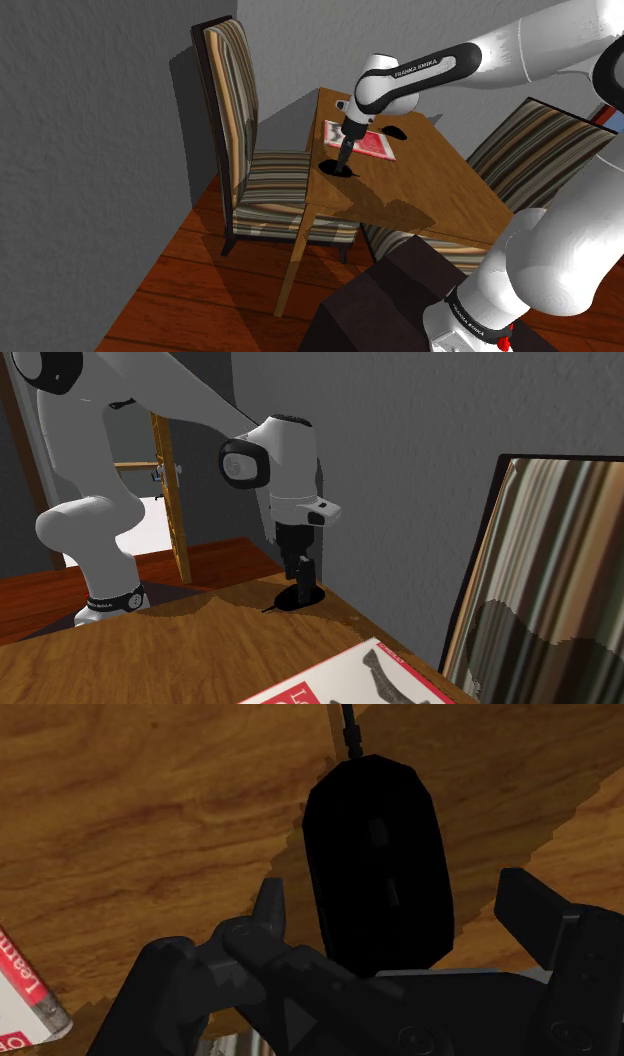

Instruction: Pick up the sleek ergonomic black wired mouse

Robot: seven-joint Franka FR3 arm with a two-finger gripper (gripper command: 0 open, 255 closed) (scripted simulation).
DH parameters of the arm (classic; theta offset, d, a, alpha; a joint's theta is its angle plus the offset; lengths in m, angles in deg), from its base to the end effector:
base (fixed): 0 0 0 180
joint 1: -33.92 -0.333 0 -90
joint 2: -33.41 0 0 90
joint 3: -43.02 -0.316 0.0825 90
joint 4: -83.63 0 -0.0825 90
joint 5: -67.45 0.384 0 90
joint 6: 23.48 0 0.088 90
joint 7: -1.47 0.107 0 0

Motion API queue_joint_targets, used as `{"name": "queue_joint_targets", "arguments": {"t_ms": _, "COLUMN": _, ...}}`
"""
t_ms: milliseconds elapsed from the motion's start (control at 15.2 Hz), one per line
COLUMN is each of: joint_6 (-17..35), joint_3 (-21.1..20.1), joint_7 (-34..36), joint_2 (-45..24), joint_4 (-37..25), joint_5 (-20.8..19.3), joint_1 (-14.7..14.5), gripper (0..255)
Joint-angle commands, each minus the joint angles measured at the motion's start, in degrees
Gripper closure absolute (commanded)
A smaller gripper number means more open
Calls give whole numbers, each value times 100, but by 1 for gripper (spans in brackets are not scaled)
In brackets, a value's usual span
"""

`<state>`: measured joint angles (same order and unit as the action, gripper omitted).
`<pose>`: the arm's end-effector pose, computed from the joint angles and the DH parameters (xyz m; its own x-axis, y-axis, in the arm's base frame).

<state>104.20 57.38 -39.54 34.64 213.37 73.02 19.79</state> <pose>0.5141 0.0008 0.3677 0.7952 0.6050 0.0399 0.6062 -0.7920 -0.0729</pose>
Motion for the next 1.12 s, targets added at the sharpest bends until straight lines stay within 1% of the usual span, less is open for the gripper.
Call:
{"name": "queue_joint_targets", "arguments": {"t_ms": 0, "joint_6": 170, "joint_3": 2, "joint_7": -47, "joint_2": -86, "joint_4": 86, "joint_5": 41, "joint_1": 0, "gripper": 0}}
{"name": "queue_joint_targets", "arguments": {"t_ms": 198, "joint_6": 288, "joint_3": 2, "joint_7": -78, "joint_2": -160, "joint_4": 134, "joint_5": 76, "joint_1": 0, "gripper": 0}}
{"name": "queue_joint_targets", "arguments": {"t_ms": 264, "joint_6": 287, "joint_3": 1, "joint_7": -75, "joint_2": -154, "joint_4": 139, "joint_5": 74, "joint_1": -1, "gripper": 255}}
{"name": "queue_joint_targets", "arguments": {"t_ms": 858, "joint_6": 288, "joint_3": 2, "joint_7": -78, "joint_2": -161, "joint_4": 134, "joint_5": 76, "joint_1": 0, "gripper": 255}}
{"name": "queue_joint_targets", "arguments": {"t_ms": 1056, "joint_6": 62, "joint_3": 2, "joint_7": -19, "joint_2": -21, "joint_4": 40, "joint_5": 12, "joint_1": 1, "gripper": 255}}
